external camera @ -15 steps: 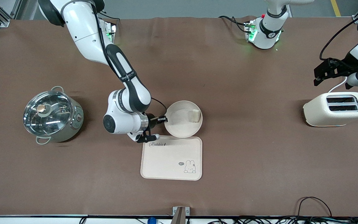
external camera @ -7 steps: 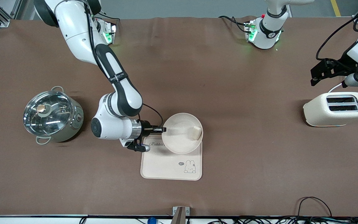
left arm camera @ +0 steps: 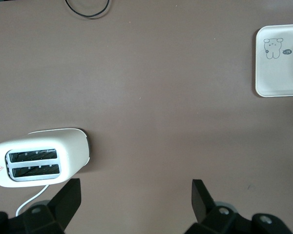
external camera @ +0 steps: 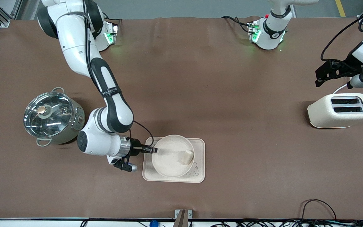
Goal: Place bun in plate and plate on tray
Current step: 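Slide the held plate with the bun over the tray with the right gripper, then lower the plate onto the tray and open the right gripper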
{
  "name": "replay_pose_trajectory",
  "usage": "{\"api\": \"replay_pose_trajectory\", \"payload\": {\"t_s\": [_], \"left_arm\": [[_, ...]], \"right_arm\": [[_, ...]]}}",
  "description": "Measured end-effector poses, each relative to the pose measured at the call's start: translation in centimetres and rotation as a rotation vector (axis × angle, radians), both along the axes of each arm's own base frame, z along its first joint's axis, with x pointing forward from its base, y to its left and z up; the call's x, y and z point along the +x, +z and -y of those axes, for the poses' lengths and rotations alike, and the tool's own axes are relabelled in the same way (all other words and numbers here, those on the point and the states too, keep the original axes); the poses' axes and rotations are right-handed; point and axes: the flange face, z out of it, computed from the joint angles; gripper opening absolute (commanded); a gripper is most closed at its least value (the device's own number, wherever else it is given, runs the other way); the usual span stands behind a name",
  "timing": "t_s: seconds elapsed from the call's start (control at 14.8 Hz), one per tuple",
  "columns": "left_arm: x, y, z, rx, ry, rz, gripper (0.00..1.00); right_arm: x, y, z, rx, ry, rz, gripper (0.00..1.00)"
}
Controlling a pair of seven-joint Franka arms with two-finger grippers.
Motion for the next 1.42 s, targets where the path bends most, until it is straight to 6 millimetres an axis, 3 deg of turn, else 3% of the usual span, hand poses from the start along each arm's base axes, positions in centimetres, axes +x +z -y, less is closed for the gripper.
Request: {"api": "replay_pose_trajectory", "payload": {"t_s": [0.27, 0.68, 0.88, 0.95, 1.02, 1.08, 1.22, 1.42], "left_arm": [[0.0, 0.0, -0.1, 0.0, 0.002, -0.001, 1.0], [0.0, 0.0, -0.1, 0.0, 0.002, -0.001, 1.0], [0.0, 0.0, -0.1, 0.0, 0.002, 0.0, 1.0], [0.0, 0.0, -0.1, 0.0, 0.002, 0.0, 1.0], [0.0, 0.0, 0.0, 0.0, 0.001, 0.0, 1.0], [0.0, 0.0, 0.0, 0.0, 0.0, 0.0, 1.0], [0.0, 0.0, 0.1, 0.0, -0.002, 0.0, 1.0], [0.0, 0.0, 0.1, 0.0, -0.002, 0.0, 1.0]], "right_arm": [[1.0, -1.4, 0.4, -0.019, -0.019, 0.032, 0.01], [0.9, -3.6, 0.4, -0.035, -0.027, 0.029, 0.03], [0.5, -5.3, -0.5, -0.048, -0.032, 0.043, 0.06], [0.3, -6.0, -0.9, -0.054, -0.033, 0.047, 0.1], [0.2, -6.3, -1.2, -0.058, -0.033, 0.052, 0.22], [0.2, -6.3, -1.3, -0.058, -0.034, 0.058, 0.43], [0.4, -6.2, -1.1, -0.058, -0.037, 0.06, 1.0], [0.6, -5.6, -1.2, -0.093, -0.006, 0.086, 1.0]]}}
